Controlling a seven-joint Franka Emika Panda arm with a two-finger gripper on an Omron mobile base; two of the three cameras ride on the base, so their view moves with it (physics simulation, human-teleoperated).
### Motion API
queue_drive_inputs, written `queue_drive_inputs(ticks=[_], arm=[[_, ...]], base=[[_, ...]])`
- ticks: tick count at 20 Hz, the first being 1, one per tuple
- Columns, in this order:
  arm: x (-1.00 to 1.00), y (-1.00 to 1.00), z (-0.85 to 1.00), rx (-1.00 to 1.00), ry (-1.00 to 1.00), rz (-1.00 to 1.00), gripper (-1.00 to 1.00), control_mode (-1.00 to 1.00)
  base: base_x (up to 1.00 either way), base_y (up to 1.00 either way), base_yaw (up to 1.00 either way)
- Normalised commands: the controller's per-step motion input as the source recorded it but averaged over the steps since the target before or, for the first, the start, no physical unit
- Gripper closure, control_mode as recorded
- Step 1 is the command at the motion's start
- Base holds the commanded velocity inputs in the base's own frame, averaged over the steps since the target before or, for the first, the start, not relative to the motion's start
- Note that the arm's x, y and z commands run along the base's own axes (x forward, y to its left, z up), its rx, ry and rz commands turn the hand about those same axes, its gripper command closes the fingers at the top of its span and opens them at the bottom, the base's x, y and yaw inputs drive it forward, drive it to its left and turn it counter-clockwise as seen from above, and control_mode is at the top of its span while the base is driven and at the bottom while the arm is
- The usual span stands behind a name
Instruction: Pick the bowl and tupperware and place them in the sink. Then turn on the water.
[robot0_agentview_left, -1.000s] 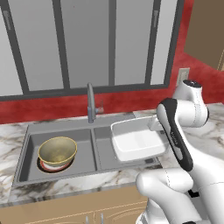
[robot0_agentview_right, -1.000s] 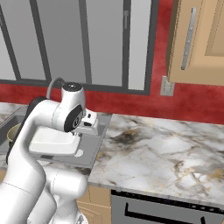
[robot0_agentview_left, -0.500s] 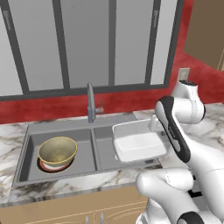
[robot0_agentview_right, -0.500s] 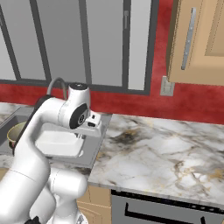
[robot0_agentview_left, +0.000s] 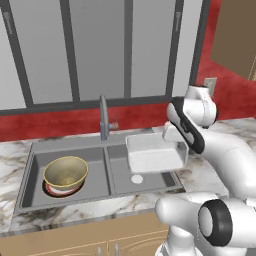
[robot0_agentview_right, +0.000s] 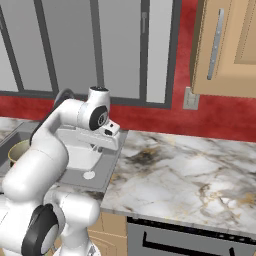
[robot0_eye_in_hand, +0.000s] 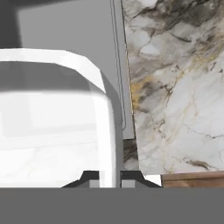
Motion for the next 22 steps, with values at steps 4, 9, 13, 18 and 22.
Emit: queue_drive_inputs(ticks=[4,9,13,18,22], arm=[[0.26,0.00,-0.11,0.00,0.02,-0.08,1.00,-1.00],[0.21,0.00,-0.15,-0.03,0.00,-0.07,1.00,-1.00],[0.16,0.00,-0.19,-0.05,0.00,-0.07,1.00,-1.00],[0.15,0.00,-0.21,-0.07,0.00,-0.07,1.00,-1.00],[0.04,0.01,-0.16,-0.06,0.00,-0.06,1.00,-1.00]], base=[[0.00,0.00,0.00],[0.00,0.00,0.00],[0.00,0.00,0.00],[0.00,0.00,0.00],[0.00,0.00,0.00]])
